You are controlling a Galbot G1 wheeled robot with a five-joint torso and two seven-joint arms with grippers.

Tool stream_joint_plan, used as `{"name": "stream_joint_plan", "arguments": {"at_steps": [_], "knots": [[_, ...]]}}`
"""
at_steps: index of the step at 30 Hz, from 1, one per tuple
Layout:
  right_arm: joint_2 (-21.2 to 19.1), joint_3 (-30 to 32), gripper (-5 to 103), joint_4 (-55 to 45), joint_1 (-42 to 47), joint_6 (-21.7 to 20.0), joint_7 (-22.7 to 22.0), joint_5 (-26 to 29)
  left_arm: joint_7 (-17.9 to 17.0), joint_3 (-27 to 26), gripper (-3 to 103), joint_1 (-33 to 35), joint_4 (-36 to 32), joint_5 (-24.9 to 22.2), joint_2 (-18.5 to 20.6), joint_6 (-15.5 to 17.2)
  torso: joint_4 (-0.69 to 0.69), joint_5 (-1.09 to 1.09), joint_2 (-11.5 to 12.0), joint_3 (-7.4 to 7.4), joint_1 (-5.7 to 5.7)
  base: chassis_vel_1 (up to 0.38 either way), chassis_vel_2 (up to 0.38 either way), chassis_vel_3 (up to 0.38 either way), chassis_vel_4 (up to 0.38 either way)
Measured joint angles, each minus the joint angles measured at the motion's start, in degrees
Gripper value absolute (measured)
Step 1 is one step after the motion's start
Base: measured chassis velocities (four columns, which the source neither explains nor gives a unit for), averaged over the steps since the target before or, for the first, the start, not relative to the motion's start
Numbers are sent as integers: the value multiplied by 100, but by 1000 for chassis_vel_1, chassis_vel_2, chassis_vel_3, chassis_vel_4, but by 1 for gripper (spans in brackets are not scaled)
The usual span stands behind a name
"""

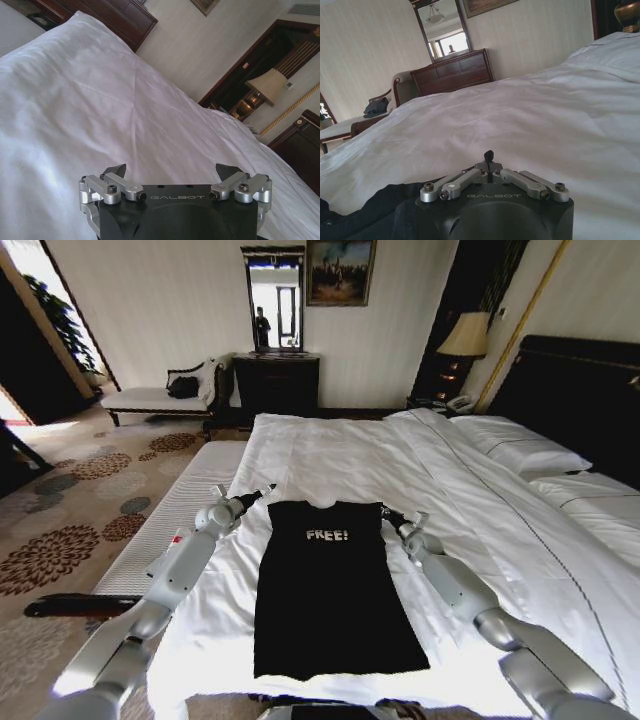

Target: Fold the clothes on the bed.

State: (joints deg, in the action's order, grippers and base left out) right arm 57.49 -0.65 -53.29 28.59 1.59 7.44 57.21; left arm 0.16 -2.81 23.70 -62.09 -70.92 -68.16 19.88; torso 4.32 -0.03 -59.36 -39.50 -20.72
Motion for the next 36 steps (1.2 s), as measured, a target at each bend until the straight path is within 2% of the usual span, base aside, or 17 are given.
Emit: {"name": "stream_joint_plan", "arguments": {"at_steps": [3, 10, 19, 28, 30, 34, 36], "knots": [[-77, 75, 0, -30, 52, 18, 1, -4, 78, -67, 100, -10, 268, 109, -115, -99, 3, 0, 0, 0, -1, 0, 0, 0, 0], [-105, 136, 0, -112, 156, 57, 3, -50, 384, -128, 100, 25, 666, 470, -76, -240, -1, 0, 0, 0, 1, 0, 0, 0, 0], [-45, 67, 0, -105, 133, 78, -7, -89, 404, -162, 100, 71, 1004, 710, -287, -244, 2, 0, 0, 0, 0, 0, 0, 0, 0], [27, -43, 0, -39, 43, 84, -9, -94, 542, -220, 100, -56, 1446, 1056, -689, -279, 4, -1, 0, 0, 1, 0, 0, 0, 0], [67, -98, 0, 12, -20, 87, -6, -95, 561, -260, 100, -61, 1516, 1153, -778, -307, 0, 0, 0, 0, 0, 0, 0, 0, 0], [82, -130, 0, 39, -56, 92, 14, -97, 567, -309, 101, -87, 1631, 1261, -891, -360, 0, 0, 0, 0, 1, 0, 0, 0, 0], [86, -132, 0, 40, -59, 94, 19, -97, 567, -336, 97, -104, 1680, 1291, -918, -387, 2, -1, 0, 1, 1, 0, 0, 0, 0]]}}
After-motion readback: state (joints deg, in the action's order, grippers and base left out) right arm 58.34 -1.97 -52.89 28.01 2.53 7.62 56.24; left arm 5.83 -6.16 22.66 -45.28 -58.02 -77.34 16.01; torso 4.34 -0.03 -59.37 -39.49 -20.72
